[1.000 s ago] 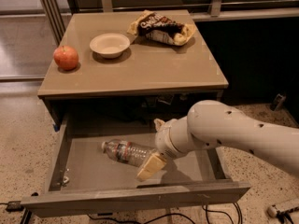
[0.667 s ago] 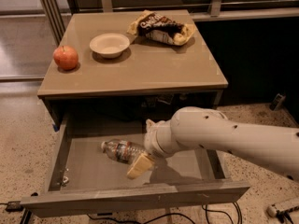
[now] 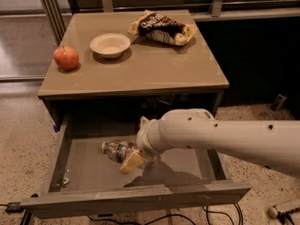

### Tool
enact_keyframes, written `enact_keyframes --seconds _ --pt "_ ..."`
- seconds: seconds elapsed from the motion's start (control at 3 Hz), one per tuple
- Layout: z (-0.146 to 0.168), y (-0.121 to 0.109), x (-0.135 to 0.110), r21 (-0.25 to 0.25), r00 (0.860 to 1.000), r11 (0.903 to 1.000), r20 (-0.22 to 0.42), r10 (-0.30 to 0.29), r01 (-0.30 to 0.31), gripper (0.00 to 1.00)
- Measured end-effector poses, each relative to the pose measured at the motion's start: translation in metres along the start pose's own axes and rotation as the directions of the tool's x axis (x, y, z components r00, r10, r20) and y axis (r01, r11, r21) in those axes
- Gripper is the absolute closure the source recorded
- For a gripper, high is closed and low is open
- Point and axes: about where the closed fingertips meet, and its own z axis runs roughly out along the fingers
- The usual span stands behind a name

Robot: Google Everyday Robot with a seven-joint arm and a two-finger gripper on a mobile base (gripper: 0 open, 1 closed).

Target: Pick water bottle from top drawer and place on counter

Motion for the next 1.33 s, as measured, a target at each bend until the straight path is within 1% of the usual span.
enact_keyframes --seconds 0.33,0.67,1.0,1.33 --pt "0.009 0.003 0.014 0.013 1.000 0.9998 -0.017 0.018 -0.017 0.00" --pt "0.018 0.010 0.032 0.010 0.999 0.9994 -0.031 0.034 -0.033 0.00" --pt "0.028 0.013 0.048 -0.004 0.998 0.9987 -0.029 0.051 -0.051 0.00" --pt "0.028 0.014 0.050 -0.006 0.998 0.9986 -0.031 0.052 -0.053 0.19"
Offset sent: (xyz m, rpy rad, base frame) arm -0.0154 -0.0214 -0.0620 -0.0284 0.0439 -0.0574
